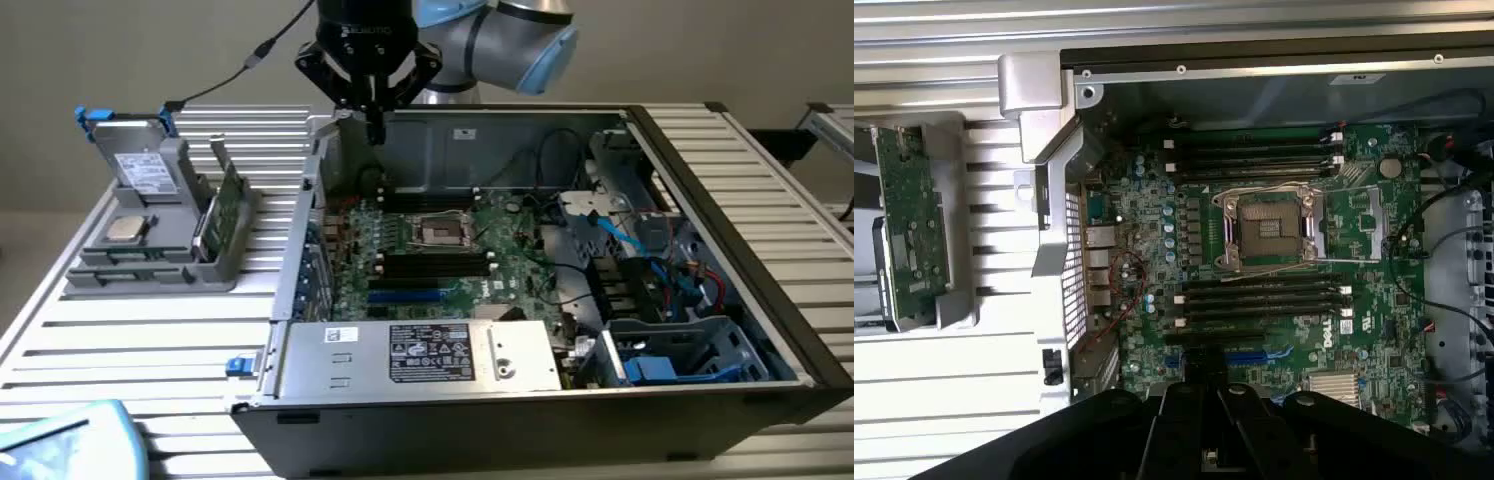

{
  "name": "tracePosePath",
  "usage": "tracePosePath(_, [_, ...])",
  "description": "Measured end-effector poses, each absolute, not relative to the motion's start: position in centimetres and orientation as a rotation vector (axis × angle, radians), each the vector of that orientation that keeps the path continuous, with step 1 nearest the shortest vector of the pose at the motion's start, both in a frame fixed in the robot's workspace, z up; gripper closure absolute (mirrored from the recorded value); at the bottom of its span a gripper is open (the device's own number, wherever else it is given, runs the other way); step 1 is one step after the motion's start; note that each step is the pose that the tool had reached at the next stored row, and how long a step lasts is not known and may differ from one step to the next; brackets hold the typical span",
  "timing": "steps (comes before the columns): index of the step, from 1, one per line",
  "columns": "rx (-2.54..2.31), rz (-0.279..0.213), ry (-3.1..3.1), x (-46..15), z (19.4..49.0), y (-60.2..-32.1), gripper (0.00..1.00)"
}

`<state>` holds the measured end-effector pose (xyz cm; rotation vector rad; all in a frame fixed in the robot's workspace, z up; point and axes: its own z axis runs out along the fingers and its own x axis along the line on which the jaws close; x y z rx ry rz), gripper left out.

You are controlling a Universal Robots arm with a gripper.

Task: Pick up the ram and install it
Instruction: 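Reach for the ram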

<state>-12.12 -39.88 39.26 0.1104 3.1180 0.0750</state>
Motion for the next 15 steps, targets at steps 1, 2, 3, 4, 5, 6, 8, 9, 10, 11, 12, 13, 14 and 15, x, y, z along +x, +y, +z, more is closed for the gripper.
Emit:
tracePosePath(1, [0.110,0.075,3.118,-12.1,39.3,-39.9,0.89])
tracePosePath(2, [0.110,0.075,3.118,-12.1,39.3,-39.9,0.89])
tracePosePath(3, [0.110,0.075,3.118,-12.1,39.3,-39.9,0.89])
tracePosePath(4, [0.110,0.075,3.118,-12.1,39.3,-39.9,0.89])
tracePosePath(5, [0.110,0.075,3.118,-12.1,39.3,-39.9,0.89])
tracePosePath(6, [0.110,0.075,3.118,-12.1,39.3,-39.9,0.89])
tracePosePath(8, [0.110,0.075,3.118,-12.1,39.3,-39.9,0.89])
tracePosePath(9, [0.110,0.075,3.118,-12.1,39.3,-39.9,0.89])
tracePosePath(10, [0.110,0.075,3.118,-12.1,39.3,-39.9,0.89])
tracePosePath(11, [0.110,0.075,3.118,-12.1,39.3,-39.9,0.89])
tracePosePath(12, [0.111,0.075,3.118,-12.3,39.3,-39.9,0.89])
tracePosePath(13, [0.111,0.075,3.118,-12.5,39.3,-39.9,0.89])
tracePosePath(14, [0.110,0.075,3.118,-12.8,39.3,-39.9,0.89])
tracePosePath(15, [0.111,0.075,3.118,-13.2,39.3,-39.9,0.89])
